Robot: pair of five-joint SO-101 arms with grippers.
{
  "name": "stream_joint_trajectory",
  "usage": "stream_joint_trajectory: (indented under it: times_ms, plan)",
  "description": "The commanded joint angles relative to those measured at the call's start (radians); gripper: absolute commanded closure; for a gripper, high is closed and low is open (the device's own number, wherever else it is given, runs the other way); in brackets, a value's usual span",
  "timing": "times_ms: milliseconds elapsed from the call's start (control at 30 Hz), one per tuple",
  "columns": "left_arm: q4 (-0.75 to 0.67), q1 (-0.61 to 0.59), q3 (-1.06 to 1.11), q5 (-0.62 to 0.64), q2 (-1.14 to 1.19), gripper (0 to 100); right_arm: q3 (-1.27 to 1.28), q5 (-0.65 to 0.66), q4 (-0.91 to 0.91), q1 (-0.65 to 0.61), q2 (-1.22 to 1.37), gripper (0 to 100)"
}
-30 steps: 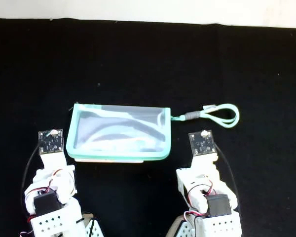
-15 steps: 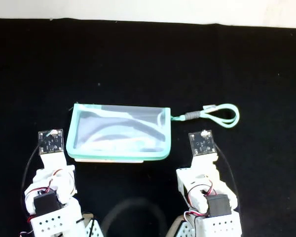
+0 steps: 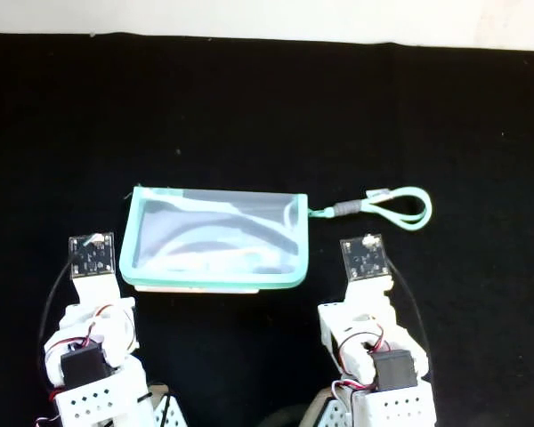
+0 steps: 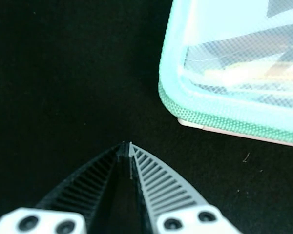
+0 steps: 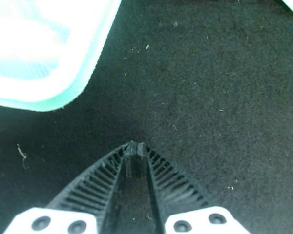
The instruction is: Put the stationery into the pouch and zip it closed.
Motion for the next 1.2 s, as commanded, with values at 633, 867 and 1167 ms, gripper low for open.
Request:
stream_joint_trajectory:
  times_ms: [633,867,1167]
  plan:
    - [-0.405,-0.001,0.016,-0.006,-0.004,99,0.120,-0.005,0.002,-0.005,0.004,99.0]
    - [-0.628,0.004,0.016,-0.006,-0.004,99,0.122,-0.009,-0.005,-0.008,0.004,99.0]
    - [-0.631,0.140,0.016,-0.006,-0.004,99,0.122,-0.005,-0.005,-0.008,0.004,99.0]
